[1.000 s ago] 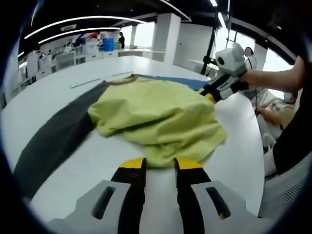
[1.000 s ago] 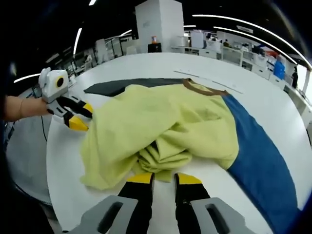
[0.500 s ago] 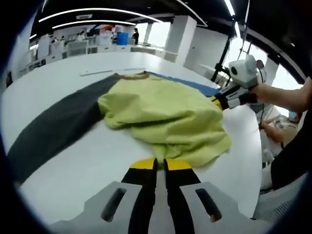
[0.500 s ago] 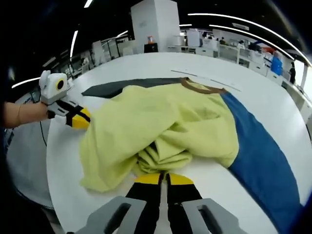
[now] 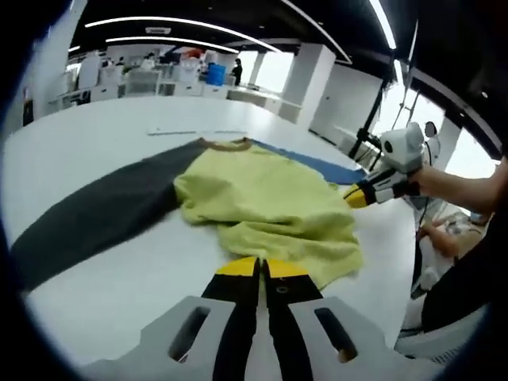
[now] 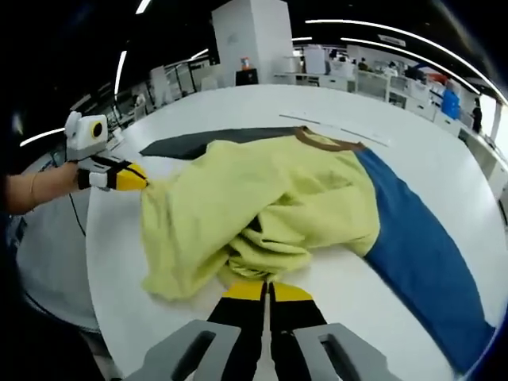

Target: Fold the garment on the visible template until the final outline fits inside the template.

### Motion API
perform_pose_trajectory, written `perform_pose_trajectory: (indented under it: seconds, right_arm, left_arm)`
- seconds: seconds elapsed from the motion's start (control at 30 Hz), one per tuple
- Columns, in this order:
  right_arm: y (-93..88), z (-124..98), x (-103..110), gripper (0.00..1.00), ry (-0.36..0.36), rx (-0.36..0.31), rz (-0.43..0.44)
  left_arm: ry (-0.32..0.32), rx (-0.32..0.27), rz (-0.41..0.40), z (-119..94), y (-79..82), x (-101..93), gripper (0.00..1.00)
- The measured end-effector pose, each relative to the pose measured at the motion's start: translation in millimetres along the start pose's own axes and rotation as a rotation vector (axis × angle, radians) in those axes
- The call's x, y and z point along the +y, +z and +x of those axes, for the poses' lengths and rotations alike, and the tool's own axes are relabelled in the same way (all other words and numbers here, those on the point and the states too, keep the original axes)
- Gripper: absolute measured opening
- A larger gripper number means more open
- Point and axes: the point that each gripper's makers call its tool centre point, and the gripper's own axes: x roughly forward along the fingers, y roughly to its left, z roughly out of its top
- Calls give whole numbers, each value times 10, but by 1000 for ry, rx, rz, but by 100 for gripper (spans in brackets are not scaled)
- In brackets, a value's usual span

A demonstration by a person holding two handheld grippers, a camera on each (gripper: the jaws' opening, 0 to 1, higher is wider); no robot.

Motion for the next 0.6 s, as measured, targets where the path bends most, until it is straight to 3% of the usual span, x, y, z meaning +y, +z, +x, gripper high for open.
perform_pose_trajectory:
  seconds: [0.27, 0.6]
  right_arm:
    - [-125, -237, 68, 0, 14, 7, -12]
    - [-241, -489, 84, 0, -12, -21, 28]
  left_arm:
    - [11, -12, -33, -206, 66, -77, 0]
    - [41, -8, -45, -416, 32, -170, 0]
